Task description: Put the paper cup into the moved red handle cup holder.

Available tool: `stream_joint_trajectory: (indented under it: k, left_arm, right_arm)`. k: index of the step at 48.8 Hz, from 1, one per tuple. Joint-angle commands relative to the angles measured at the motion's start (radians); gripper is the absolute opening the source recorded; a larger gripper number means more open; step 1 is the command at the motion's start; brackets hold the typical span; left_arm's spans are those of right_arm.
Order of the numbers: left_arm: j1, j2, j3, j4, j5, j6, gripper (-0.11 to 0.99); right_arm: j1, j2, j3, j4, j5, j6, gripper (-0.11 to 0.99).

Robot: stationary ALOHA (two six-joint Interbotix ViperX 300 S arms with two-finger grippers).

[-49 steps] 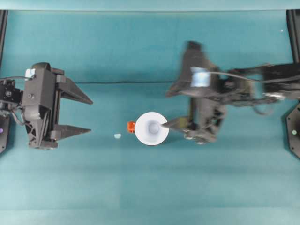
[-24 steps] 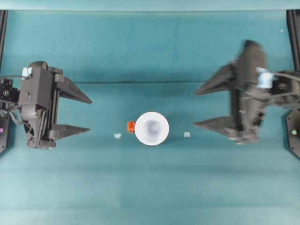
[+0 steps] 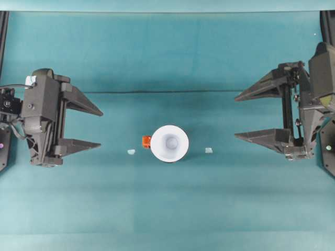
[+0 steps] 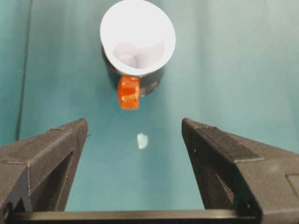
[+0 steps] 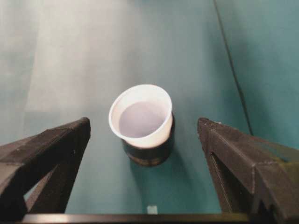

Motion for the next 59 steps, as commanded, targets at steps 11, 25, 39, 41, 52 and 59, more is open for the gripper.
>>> stream_joint_trajectory:
  k: [11, 25, 39, 41, 52, 59]
  left_arm:
    - [-0.002, -0.003, -0.018, 0.002, -0.005, 0.0, 0.89]
    - [-0.002, -0.005, -0.018, 0.003, -0.005, 0.0, 0.89]
    - [-0.002, -0.003, -0.018, 0.002, -0.005, 0.0, 0.89]
    - [-0.002, -0.003, -0.018, 0.003, -0.005, 0.0, 0.89]
    - [-0.002, -0.003, -0.018, 0.003, -0.005, 0.0, 0.89]
    - [-0.002, -0.003, -0.018, 0.003, -0.005, 0.0, 0.89]
  right_arm:
    - [0.003, -0.003, -0.008, -0.002, -0.011, -0.009, 0.87]
    - [0.003, -0.005, -0.006, -0.002, -0.012, -0.009, 0.87]
    - [0.003, -0.005, -0.002, -0.002, -0.028, -0.011, 0.87]
    - [0.003, -0.005, 0.0, -0.002, -0.032, -0.011, 0.87]
    - [0.002, -0.005, 0.005, -0.002, -0.052, -0.009, 0.87]
    - [0.003, -0.005, 0.005, -0.002, -0.052, -0.008, 0.87]
